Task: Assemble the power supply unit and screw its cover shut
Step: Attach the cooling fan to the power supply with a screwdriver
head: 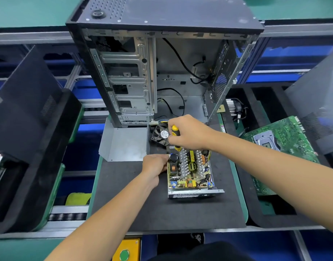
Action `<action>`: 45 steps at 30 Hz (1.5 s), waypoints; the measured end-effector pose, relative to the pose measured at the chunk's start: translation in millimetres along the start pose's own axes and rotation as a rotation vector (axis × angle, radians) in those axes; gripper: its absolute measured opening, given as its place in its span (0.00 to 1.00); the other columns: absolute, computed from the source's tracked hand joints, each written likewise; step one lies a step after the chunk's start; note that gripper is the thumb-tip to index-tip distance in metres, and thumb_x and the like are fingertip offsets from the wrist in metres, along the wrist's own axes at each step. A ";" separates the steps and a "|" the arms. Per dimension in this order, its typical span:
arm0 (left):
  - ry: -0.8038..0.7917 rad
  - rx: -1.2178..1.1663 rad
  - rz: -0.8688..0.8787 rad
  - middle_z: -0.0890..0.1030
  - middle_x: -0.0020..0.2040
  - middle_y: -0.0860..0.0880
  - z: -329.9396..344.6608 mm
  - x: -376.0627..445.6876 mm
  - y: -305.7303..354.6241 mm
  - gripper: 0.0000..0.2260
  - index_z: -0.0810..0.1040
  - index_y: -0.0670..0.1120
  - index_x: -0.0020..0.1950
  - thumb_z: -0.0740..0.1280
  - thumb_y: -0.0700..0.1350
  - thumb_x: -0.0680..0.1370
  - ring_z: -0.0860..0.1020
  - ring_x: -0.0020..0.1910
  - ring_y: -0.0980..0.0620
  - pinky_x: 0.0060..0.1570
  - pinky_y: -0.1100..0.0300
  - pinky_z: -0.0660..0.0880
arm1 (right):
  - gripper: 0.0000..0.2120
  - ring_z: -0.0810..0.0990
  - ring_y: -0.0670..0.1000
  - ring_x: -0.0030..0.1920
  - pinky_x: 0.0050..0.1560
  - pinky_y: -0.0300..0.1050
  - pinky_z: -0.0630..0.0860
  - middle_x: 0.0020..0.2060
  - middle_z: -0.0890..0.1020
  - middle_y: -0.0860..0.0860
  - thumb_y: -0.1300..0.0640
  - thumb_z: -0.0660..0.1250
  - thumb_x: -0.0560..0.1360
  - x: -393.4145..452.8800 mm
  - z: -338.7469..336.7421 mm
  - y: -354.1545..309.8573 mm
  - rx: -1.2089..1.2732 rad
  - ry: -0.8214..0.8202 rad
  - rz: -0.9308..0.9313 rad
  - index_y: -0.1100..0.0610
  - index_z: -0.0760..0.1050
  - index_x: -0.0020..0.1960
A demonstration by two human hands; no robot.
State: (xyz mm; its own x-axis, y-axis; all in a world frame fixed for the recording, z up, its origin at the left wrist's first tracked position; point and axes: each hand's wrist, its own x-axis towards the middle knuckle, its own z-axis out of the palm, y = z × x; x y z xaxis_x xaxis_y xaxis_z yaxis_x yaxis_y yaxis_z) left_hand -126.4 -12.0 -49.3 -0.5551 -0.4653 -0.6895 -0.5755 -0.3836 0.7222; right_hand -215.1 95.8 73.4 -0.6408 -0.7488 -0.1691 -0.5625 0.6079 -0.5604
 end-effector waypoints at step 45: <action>-0.055 -0.068 0.017 0.83 0.36 0.49 -1.2 2.2 -7.2 0.09 0.81 0.42 0.42 0.63 0.34 0.77 0.79 0.35 0.55 0.30 0.66 0.75 | 0.08 0.69 0.43 0.32 0.31 0.39 0.65 0.33 0.74 0.45 0.53 0.66 0.77 -7.7 22.9 14.4 0.075 0.156 -0.090 0.54 0.71 0.41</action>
State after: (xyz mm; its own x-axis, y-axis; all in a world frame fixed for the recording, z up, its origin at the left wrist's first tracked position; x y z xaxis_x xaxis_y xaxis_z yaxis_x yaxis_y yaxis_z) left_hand -122.7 -11.3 -56.0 -0.5974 -0.4288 -0.6777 -0.5244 -0.4305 0.7347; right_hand -206.2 104.2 48.1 -0.6665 -0.7455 0.0086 -0.5840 0.5149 -0.6276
